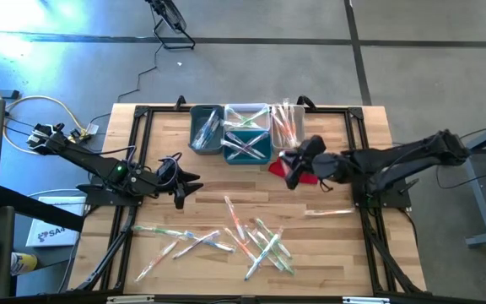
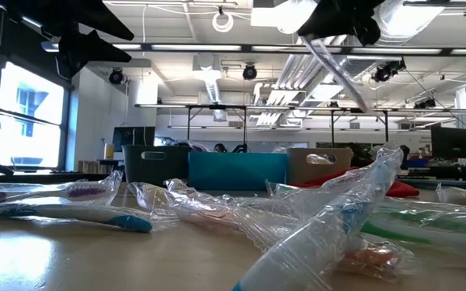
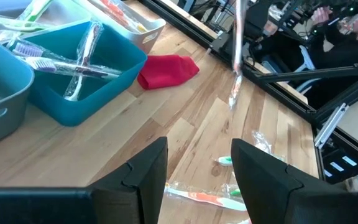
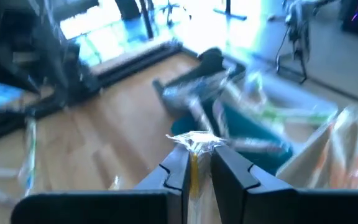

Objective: Pick & Place Toothbrushes
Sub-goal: Put the orange toothbrush into the white bin

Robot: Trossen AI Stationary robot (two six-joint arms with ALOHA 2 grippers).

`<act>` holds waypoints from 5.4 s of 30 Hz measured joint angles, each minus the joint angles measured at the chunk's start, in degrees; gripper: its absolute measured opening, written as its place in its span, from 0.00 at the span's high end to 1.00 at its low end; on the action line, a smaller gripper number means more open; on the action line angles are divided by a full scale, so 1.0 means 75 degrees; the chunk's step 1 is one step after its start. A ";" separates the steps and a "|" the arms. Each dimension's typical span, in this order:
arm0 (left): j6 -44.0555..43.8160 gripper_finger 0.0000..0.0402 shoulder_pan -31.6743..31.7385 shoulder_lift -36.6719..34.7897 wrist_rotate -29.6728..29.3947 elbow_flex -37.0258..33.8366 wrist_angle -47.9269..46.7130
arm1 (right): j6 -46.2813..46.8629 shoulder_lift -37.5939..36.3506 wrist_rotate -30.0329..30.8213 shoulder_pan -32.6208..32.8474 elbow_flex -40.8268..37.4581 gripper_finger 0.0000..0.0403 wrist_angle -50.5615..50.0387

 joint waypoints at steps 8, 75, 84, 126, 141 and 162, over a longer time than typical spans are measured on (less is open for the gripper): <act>-0.0175 0.56 -0.0003 0.0001 0.0000 0.0000 -0.0002 | -0.1173 -0.0009 0.0018 -0.0996 0.0000 0.90 0.1028; -0.0178 0.56 -0.0002 0.0002 -0.1059 -0.0003 -0.0415 | -0.1834 0.2778 -0.2715 -0.6617 -0.0006 0.90 0.2102; -0.0184 0.56 0.0000 0.0000 -0.1055 -0.0003 -0.0414 | -0.1764 0.2987 -0.2606 -0.6632 -0.0006 0.90 0.2066; -0.0374 0.56 -0.0001 0.0002 -0.0769 -0.0003 -0.0429 | -0.1796 0.1982 -0.3576 -0.5925 -0.0006 0.59 0.1930; -0.0373 0.56 -0.0002 0.0002 -0.0770 -0.0003 -0.0436 | -0.1770 0.0522 -0.5886 -0.4769 -0.0006 0.75 0.1447; -0.0373 0.56 -0.0001 0.0002 -0.0772 -0.0003 -0.0436 | -0.0557 0.0317 -0.5831 -0.2419 -0.0006 0.92 -0.0019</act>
